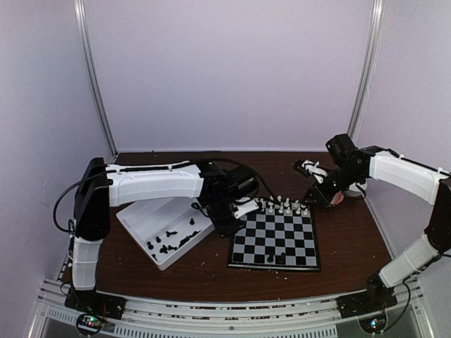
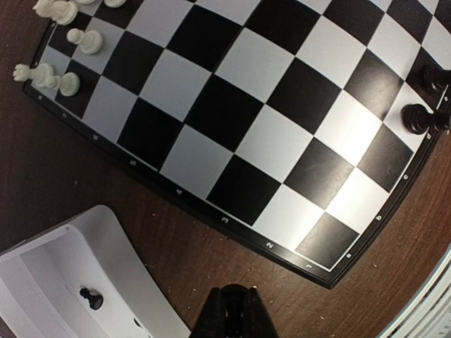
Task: Set up the chess pieces on the board
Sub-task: Place the pawn at h7.
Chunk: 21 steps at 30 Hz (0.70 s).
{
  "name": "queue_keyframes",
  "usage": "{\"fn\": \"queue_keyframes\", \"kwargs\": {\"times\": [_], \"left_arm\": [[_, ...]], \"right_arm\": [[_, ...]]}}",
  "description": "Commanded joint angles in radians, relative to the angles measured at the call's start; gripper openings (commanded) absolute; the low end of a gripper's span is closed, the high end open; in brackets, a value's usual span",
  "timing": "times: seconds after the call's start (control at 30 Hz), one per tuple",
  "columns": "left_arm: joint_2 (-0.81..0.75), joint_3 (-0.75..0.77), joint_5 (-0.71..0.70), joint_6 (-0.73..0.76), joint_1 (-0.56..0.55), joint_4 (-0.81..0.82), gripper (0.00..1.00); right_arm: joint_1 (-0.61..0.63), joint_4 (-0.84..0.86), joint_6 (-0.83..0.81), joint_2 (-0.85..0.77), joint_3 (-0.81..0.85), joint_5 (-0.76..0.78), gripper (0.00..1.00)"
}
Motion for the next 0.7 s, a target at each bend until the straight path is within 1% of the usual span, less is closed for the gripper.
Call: {"fn": "queue_keyframes", "kwargs": {"times": [0.0,0.33,0.67], "left_arm": [[0.036,0.049,0.009,0.066,-0.027,-0.026,0.02],[0.125,0.123,0.033,0.102,-0.066,-0.026,0.02],[0.149,0.114,0.033,0.101,-0.071,-0.027,0.02]], "right_arm": [[-0.008,0.011,0.010,-0.007,-0.009,0.010,0.33],[-0.008,-0.001,0.005,0.016,0.008,0.000,0.33],[-0.007,-0.002,0.002,0.020,0.006,-0.004,0.33]]}}
